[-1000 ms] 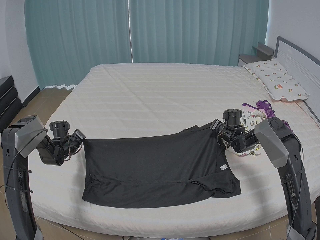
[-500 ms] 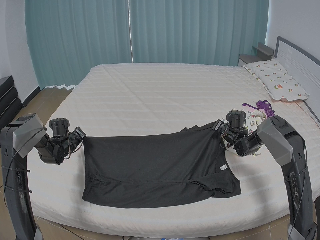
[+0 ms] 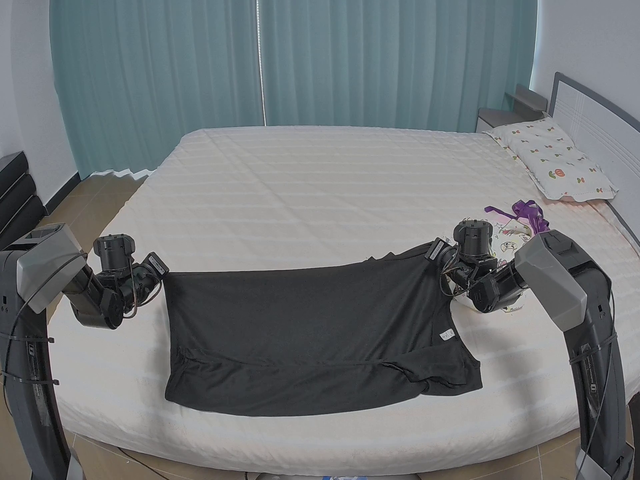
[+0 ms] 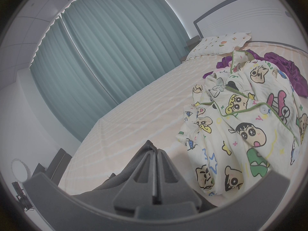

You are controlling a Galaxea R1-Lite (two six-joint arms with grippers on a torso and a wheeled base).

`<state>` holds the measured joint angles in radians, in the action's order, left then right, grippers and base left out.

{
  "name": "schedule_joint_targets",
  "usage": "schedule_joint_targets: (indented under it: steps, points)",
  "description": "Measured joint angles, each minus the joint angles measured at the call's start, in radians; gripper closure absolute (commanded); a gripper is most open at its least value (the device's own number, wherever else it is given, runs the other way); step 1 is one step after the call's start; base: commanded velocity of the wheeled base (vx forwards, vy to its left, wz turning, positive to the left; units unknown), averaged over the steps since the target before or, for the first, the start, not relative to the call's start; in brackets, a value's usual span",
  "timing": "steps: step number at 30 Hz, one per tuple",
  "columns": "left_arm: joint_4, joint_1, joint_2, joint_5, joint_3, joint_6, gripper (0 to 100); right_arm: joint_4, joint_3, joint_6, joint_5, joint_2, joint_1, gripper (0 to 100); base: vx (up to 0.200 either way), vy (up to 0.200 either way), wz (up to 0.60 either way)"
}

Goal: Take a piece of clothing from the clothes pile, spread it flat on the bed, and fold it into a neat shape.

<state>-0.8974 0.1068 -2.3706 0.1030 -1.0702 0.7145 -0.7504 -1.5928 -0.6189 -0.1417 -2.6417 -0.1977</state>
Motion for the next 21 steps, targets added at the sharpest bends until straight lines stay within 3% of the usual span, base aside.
schedule_joint_targets:
  steps: [10,21]
  points:
    - [-0.002,0.004,0.045,0.001,0.073,0.000,100,-0.004,0.076,0.027,0.004,0.044,0.006,100,0.000,0.000,0.00]
    - [-0.004,0.007,0.073,0.002,0.142,-0.033,100,-0.069,0.270,0.032,0.014,0.112,0.003,100,0.000,0.000,0.00]
